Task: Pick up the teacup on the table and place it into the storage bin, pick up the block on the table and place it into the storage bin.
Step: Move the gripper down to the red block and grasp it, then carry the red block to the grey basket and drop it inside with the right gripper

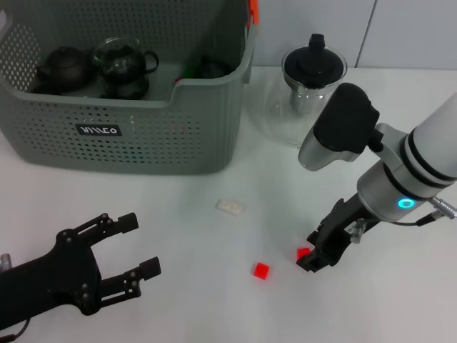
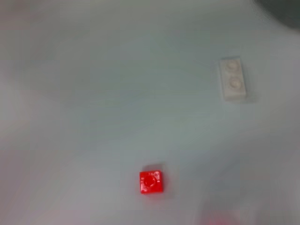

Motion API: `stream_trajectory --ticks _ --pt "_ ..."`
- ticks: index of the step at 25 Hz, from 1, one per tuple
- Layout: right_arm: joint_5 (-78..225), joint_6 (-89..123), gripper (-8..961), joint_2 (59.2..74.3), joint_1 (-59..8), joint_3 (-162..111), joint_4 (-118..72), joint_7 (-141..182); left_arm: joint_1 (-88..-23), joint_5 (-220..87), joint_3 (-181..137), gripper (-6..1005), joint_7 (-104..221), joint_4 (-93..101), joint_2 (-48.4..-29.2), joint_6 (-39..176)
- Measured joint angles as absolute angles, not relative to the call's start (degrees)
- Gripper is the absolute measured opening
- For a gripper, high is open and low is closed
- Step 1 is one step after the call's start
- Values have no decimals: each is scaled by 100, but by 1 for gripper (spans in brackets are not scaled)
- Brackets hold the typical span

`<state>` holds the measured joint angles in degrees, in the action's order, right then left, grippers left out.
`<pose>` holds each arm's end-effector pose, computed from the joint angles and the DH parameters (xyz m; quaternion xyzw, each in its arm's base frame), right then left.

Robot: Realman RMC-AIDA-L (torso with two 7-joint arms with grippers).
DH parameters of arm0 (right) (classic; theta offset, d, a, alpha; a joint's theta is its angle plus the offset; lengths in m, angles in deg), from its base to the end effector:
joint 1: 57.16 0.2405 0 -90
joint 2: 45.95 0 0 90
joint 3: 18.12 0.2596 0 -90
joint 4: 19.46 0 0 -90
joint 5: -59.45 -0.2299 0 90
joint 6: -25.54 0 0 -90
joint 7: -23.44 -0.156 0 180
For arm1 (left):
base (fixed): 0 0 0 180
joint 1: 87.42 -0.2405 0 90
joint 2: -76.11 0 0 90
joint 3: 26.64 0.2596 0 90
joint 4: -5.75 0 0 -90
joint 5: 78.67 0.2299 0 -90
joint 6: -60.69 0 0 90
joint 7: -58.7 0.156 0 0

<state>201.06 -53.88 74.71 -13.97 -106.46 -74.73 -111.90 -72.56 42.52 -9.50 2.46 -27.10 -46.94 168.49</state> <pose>0.1829 0.3729 -0.0957 -0.9481 0.2351 -0.2049 0.0621 -0.3319 0.2241 -0.0113 -0.8919 -0.2009 -0.3594 0.1872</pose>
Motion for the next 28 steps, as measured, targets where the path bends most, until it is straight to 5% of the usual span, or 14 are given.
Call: stream_trajectory --ticks 14,19,28 --pt "20000 -5217 504 7481 -1346 -10726 -7279 -11221 -7257 4252 -950 825 246 -2686 -4694 16837" --pt "19990 -5215 316 7479 -1296 -10732 -7166 -11236 -7257 4253 -950 825 246 -2685 -4702 16835" --pt "19963 -5219 206 7474 -1286 -10733 -7149 -11240 -7257 4253 -950 825 246 -2676 -4702 16835"
